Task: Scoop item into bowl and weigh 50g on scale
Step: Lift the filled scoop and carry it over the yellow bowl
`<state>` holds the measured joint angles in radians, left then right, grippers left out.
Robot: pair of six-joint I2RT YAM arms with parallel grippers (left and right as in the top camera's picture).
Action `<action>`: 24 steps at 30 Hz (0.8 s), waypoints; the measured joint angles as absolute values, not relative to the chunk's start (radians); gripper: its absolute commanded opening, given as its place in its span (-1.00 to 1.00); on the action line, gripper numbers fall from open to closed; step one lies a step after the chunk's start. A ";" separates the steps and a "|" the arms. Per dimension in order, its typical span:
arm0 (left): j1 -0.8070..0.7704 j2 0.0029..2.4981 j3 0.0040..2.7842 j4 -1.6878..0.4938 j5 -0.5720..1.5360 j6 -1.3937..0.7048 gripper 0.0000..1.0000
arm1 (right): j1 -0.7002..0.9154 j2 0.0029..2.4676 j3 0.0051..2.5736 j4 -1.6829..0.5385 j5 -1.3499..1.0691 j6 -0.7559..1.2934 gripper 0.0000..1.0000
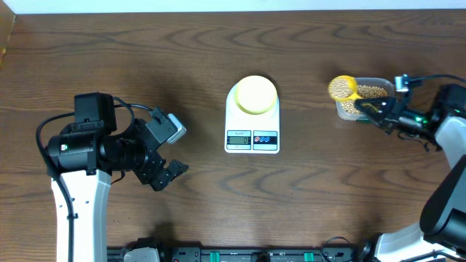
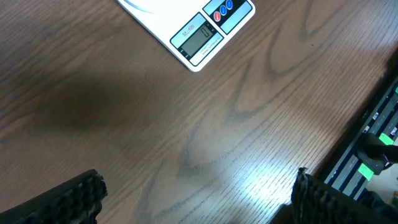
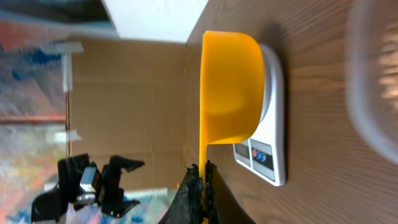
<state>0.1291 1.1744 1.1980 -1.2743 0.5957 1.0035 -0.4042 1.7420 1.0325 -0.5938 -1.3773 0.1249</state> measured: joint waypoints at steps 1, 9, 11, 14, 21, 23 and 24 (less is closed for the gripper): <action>0.129 1.174 1.198 -1.274 0.596 1.003 0.96 | -0.379 1.742 1.032 -0.582 -1.378 0.131 -0.98; 0.129 1.175 1.198 -1.274 0.596 1.003 0.96 | -0.228 1.742 1.031 -0.358 -1.384 0.272 -0.98; 0.129 1.174 1.198 -1.274 0.596 1.003 0.96 | -0.180 1.743 1.031 -0.263 -1.384 0.350 -0.98; 0.129 1.174 1.198 -1.274 0.596 1.003 0.96 | -0.126 1.744 1.031 -0.127 -1.382 0.458 -0.98; 0.129 1.174 1.198 -1.274 0.596 1.003 0.96 | -0.017 1.744 1.030 -0.017 -1.325 0.582 -0.98; 0.129 1.174 1.198 -1.274 0.596 1.003 0.96 | 0.009 1.744 1.030 -0.006 -1.291 0.580 -0.98; 0.129 1.174 1.198 -1.274 0.596 1.003 0.96 | 0.018 1.744 1.030 -0.004 -1.277 0.574 -0.98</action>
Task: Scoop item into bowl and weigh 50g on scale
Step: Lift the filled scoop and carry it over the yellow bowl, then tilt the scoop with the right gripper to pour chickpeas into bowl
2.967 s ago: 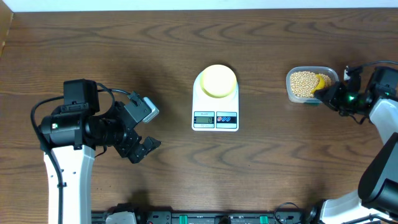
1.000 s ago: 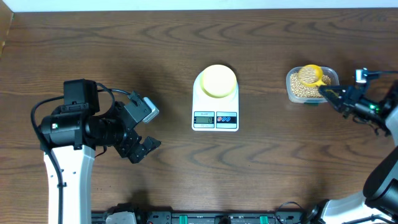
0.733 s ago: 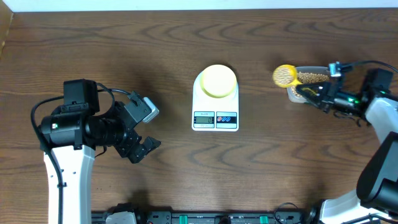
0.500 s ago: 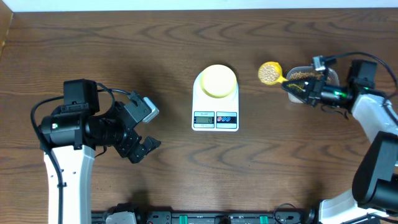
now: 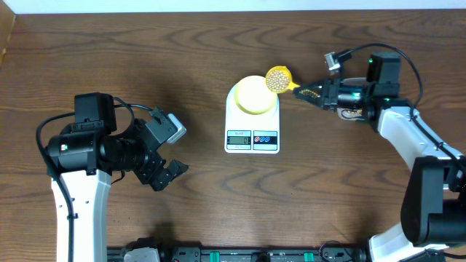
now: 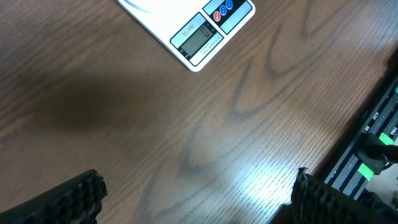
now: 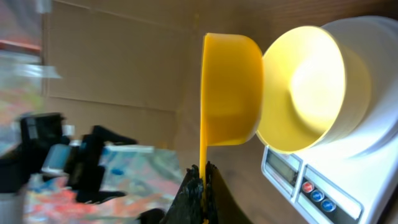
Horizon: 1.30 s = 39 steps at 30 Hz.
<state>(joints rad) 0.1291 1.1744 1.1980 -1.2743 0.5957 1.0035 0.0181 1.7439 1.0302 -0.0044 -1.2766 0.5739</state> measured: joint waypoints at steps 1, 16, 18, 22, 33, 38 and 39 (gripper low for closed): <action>0.129 1.174 1.198 -1.275 0.596 1.003 0.96 | 0.036 1.744 1.030 -0.004 -1.242 0.558 -0.98; 0.129 1.174 1.198 -1.274 0.596 1.003 0.96 | 0.205 1.744 1.030 -0.042 -0.889 0.204 -0.97; 0.129 1.175 1.198 -1.274 0.596 1.003 0.96 | 0.214 1.744 1.030 -0.043 -0.868 0.177 -0.98; 0.129 1.174 1.198 -1.274 0.596 1.003 0.96 | 0.230 1.744 1.030 -0.045 -0.840 0.139 -0.97; 0.129 1.174 1.198 -1.274 0.596 1.003 0.96 | 0.239 1.744 1.030 -0.049 -0.809 0.062 -0.98; 0.129 1.175 1.198 -1.274 0.596 1.003 0.96 | 0.240 1.744 1.030 -0.053 -0.801 0.036 -0.98; 0.129 1.174 1.198 -1.274 0.596 1.003 0.96 | 0.240 1.744 1.030 -0.053 -0.796 0.033 -0.98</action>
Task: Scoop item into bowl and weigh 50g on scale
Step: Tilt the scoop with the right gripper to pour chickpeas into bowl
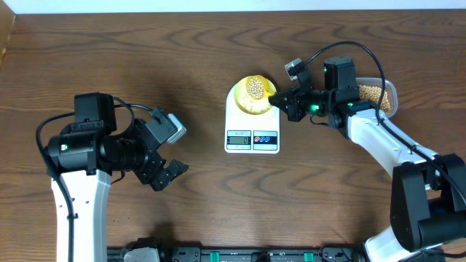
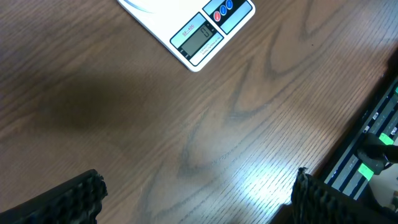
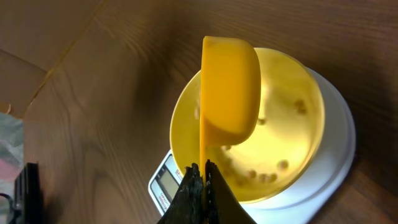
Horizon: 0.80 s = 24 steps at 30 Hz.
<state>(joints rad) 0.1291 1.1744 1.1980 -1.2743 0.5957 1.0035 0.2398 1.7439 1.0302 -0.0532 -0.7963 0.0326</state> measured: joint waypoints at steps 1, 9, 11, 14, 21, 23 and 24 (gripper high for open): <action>0.129 1.174 1.198 -1.274 0.596 1.003 0.96 | 0.240 1.744 1.030 -0.053 -0.791 0.031 -0.98; 0.129 1.174 1.198 -1.274 0.596 1.003 0.96 | 0.240 1.744 1.030 -0.053 -0.783 0.013 -0.98; 0.129 1.174 1.198 -1.274 0.596 1.003 0.96 | 0.240 1.744 1.030 -0.053 -0.768 0.006 -0.98; 0.129 1.174 1.198 -1.274 0.596 1.003 0.96 | 0.240 1.744 1.030 -0.054 -0.739 -0.015 -0.98; 0.129 1.174 1.198 -1.274 0.596 1.003 0.96 | 0.240 1.744 1.030 -0.056 -0.709 -0.044 -0.98; 0.129 1.175 1.198 -1.274 0.596 1.003 0.96 | 0.240 1.744 1.030 -0.060 -0.705 -0.057 -0.98; 0.129 1.174 1.198 -1.274 0.596 1.003 0.96 | 0.240 1.744 1.030 -0.062 -0.704 -0.062 -0.98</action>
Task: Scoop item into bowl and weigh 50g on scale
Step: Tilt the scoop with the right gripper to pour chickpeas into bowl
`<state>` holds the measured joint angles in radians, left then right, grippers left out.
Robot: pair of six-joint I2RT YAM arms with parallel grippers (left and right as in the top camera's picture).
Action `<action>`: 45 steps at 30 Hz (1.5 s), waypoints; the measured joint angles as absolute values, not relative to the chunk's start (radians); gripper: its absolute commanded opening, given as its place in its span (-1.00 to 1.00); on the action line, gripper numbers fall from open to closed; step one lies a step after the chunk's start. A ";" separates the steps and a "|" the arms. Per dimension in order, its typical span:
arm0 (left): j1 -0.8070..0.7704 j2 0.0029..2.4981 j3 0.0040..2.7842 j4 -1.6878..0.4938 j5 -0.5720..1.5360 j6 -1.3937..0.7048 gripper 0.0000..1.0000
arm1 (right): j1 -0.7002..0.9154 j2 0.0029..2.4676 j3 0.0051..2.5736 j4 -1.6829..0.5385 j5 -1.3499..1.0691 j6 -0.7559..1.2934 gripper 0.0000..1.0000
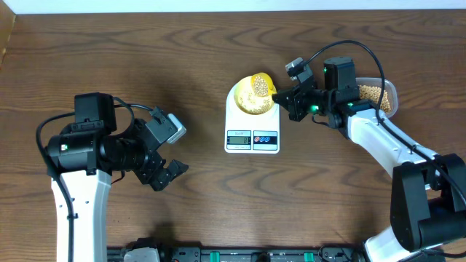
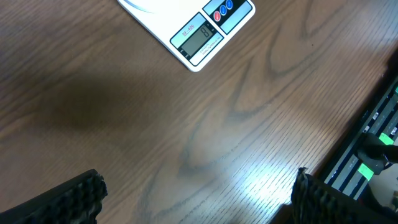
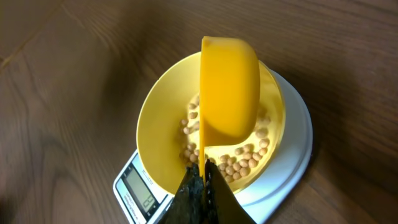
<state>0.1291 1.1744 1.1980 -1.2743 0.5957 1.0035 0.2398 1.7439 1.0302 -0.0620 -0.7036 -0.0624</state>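
A white scale [image 1: 252, 122] stands mid-table with a yellow bowl [image 1: 249, 100] on it, also seen in the right wrist view as the bowl [image 3: 163, 127] on the scale [image 3: 292, 155]. Soybeans [image 3: 244, 163] lie in the bowl. My right gripper [image 3: 204, 180] is shut on the handle of a yellow scoop [image 3: 229, 93], tipped on its side over the bowl; overhead the scoop [image 1: 262, 84] sits at the bowl's far right rim. My left gripper [image 2: 199, 193] hangs open over bare table, left of the scale's display [image 2: 198, 40].
A clear tub of soybeans [image 1: 375, 93] stands at the far right, behind my right arm. Dark equipment with cables [image 1: 233, 255] lines the table's near edge.
The scoop is turned further on its side over the bowl, and more soybeans lie in the bowl. My left arm has not moved.
My right gripper held the scoop full of beans over the tub at the right. Then it held the full scoop beside the bowl on the scale. Then the scoop stood tipped over the bowl with a few beans inside, and now many beans fill the bowl's bottom.
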 measured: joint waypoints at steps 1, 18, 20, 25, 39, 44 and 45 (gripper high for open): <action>0.129 1.174 1.198 -1.274 0.596 1.003 0.96 | 0.240 1.744 1.030 -0.064 -0.702 -0.067 -0.98; 0.129 1.175 1.198 -1.274 0.596 1.003 0.96 | 0.285 1.743 1.030 -0.080 -0.646 -0.115 -0.98; 0.129 1.175 1.198 -1.274 0.596 1.003 0.96 | 0.285 1.737 1.030 -0.109 -0.624 -0.119 -0.98; 0.129 1.175 1.198 -1.274 0.596 1.003 0.96 | 0.285 1.699 1.030 -0.131 -0.598 -0.130 -0.98; 0.129 1.175 1.198 -1.274 0.596 1.003 0.96 | 0.285 1.668 1.031 -0.179 -0.587 -0.151 -0.98; 0.129 1.174 1.198 -1.274 0.596 1.003 0.96 | 0.285 1.668 1.031 -0.192 -0.587 -0.152 -0.98; 0.129 1.174 1.198 -1.274 0.596 1.003 0.96 | 0.285 1.668 1.030 -0.197 -0.587 -0.152 -0.98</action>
<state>0.1291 1.1744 1.1980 -1.2743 0.5957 1.0035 0.2848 1.6676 1.0302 -0.1967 -0.5865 -0.1520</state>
